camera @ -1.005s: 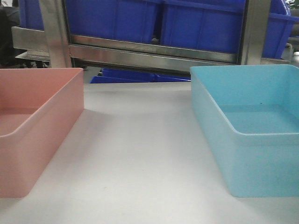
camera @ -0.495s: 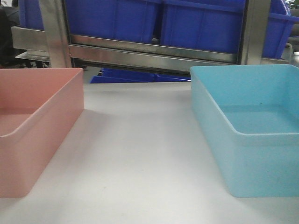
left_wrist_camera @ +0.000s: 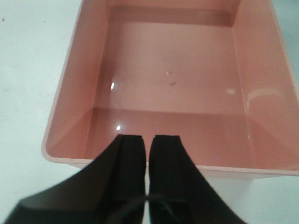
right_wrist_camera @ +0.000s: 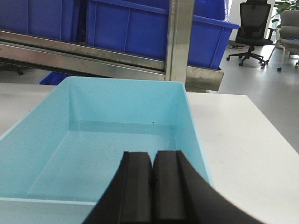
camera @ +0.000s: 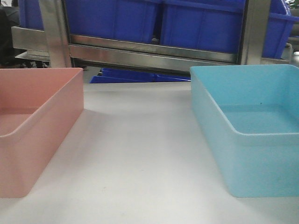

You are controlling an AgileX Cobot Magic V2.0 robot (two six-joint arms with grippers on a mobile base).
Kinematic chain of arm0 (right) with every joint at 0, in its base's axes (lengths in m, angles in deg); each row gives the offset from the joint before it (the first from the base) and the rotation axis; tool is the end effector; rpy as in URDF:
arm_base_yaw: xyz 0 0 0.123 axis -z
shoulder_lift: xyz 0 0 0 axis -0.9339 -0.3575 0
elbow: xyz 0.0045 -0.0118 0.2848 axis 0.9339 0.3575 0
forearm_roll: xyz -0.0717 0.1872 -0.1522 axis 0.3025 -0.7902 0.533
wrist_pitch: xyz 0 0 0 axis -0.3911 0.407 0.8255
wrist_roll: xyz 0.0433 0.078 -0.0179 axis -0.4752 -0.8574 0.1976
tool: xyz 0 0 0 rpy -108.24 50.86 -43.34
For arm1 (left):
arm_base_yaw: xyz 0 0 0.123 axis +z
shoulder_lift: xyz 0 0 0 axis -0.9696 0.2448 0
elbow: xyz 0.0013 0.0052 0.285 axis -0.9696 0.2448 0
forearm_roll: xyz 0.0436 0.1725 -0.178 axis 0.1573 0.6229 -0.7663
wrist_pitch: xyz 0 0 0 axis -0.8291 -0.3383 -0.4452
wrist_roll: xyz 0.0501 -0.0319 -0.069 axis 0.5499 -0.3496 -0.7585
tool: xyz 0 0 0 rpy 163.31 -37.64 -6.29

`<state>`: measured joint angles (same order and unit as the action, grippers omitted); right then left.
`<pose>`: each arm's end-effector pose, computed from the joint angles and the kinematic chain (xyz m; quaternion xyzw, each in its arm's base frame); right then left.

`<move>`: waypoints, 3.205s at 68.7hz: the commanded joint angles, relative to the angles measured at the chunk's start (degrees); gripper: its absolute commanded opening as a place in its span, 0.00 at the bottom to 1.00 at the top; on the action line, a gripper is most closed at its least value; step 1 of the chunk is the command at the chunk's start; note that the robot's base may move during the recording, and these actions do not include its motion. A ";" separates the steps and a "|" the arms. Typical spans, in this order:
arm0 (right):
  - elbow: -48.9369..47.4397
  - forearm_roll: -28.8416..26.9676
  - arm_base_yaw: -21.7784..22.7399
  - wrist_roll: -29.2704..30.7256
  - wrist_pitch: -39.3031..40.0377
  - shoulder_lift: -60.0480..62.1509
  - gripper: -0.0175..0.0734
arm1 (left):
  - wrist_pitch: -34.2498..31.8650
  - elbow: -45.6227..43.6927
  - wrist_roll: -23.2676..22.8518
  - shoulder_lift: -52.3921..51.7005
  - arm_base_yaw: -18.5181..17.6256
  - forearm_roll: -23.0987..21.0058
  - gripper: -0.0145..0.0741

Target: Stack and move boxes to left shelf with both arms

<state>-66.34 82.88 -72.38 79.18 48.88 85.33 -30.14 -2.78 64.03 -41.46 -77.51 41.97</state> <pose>0.0567 0.0030 0.2015 -0.0180 0.6914 0.0213 0.7220 0.1377 -0.0057 0.2795 0.0087 0.9021 -0.0185 0.4310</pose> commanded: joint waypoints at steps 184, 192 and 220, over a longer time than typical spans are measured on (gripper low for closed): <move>-1.06 0.13 0.30 0.60 4.70 0.69 0.25 | 19.92 -41.40 -6.32 53.58 -9.27 -21.24 0.16; -1.06 0.13 0.30 0.60 4.70 0.69 0.25 | 15.37 -38.16 -8.65 53.58 -13.81 -20.93 0.16; -1.06 0.13 0.30 0.60 4.70 0.69 0.25 | 6.14 -36.38 -19.24 56.68 -23.22 -16.33 0.16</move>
<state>-66.34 82.88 -72.38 79.18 48.88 85.33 -20.65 -37.64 46.72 17.49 -99.40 28.12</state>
